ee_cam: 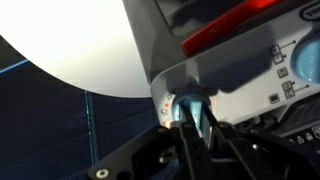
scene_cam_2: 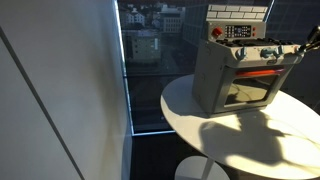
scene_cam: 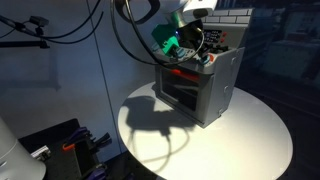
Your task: Turn the rightmost blue knob on the stove to the left
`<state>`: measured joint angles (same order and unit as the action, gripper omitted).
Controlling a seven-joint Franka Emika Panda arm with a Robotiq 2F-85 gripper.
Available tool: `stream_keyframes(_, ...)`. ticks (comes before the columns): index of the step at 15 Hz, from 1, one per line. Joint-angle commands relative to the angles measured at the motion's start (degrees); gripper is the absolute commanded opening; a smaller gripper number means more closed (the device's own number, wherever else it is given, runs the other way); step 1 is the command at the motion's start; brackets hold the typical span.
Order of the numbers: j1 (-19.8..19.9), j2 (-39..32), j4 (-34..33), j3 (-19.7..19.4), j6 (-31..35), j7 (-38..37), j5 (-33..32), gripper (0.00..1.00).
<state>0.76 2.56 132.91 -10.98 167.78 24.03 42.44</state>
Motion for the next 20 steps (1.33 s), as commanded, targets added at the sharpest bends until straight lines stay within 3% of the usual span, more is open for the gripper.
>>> stream_keyframes(1, 0.99, 1.39, 1.64, -0.45, 1.29, 1.04, -6.38, 0.05)
stream_keyframes(4, 1.26, 1.85, 1.98, -0.55, 1.02, 1.02, -11.15, 0.06)
stream_keyframes(5, 1.28, 2.09, 2.03, -0.61, 0.65, 1.05, -12.13, 0.32)
stream_keyframes(14, 2.5, 5.69, 3.06, -1.97, -6.53, 1.51, -17.64, 0.99)
stream_keyframes(20, 4.9, 9.13, 2.17, -2.38, -22.13, -1.3, -25.02, 1.0)
